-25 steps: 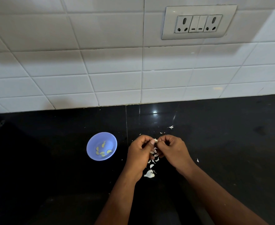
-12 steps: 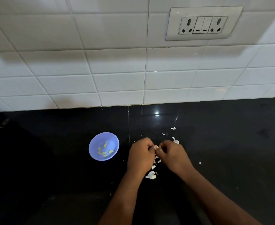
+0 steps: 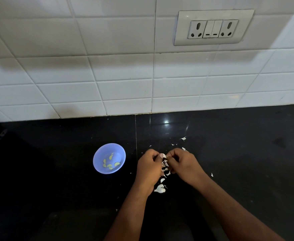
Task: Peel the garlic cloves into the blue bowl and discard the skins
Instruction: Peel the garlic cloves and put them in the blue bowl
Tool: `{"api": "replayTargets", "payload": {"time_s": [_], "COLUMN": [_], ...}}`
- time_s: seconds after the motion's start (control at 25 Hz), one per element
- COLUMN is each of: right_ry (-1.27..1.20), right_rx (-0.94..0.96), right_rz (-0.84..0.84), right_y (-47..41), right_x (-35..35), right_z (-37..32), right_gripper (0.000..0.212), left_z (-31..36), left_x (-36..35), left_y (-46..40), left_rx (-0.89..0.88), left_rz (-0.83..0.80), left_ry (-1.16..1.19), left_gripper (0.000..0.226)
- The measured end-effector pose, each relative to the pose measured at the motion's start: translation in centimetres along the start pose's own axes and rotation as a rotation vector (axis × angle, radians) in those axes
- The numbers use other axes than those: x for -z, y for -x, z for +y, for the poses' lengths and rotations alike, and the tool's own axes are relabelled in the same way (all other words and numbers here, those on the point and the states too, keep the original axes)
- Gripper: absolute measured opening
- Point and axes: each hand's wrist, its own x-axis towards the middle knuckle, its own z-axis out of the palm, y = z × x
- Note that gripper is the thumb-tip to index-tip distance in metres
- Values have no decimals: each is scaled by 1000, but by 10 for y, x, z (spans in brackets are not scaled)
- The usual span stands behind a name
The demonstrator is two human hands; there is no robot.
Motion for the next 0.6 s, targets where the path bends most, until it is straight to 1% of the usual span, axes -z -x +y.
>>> {"api": "replayTargets", "payload": {"time_s": [0.04, 0.12, 0.24, 0.36, 0.48, 0.52, 0.6], "right_ry": [-3, 97, 288, 407, 526, 516, 352], "right_rx": [40, 153, 247, 241, 196, 174, 83], "right_rz": [-17, -20, 58, 99, 132, 135, 121], "right_y": [1, 1, 0, 1, 4, 4, 5], "right_x": [2, 3, 3, 1, -4, -3, -2], "right_z": [1, 1, 1, -2, -6, -7, -7], "right_gripper": [8, 6, 4, 9, 16, 18, 22], "left_z": [0, 0, -2, -3, -8, -10, -13], "left_x": [1, 2, 0, -4, -9, -10, -8], "left_y": [0, -1, -2, 1, 5, 5, 5], "left_rx": [21, 68, 99, 119, 99, 88, 66], "left_rz": [-27, -75, -113, -146, -153, -158, -190], "left_ry": [21, 46, 74, 106, 76, 69, 72], "left_gripper": [16, 17, 21, 33, 35, 35, 34]}}
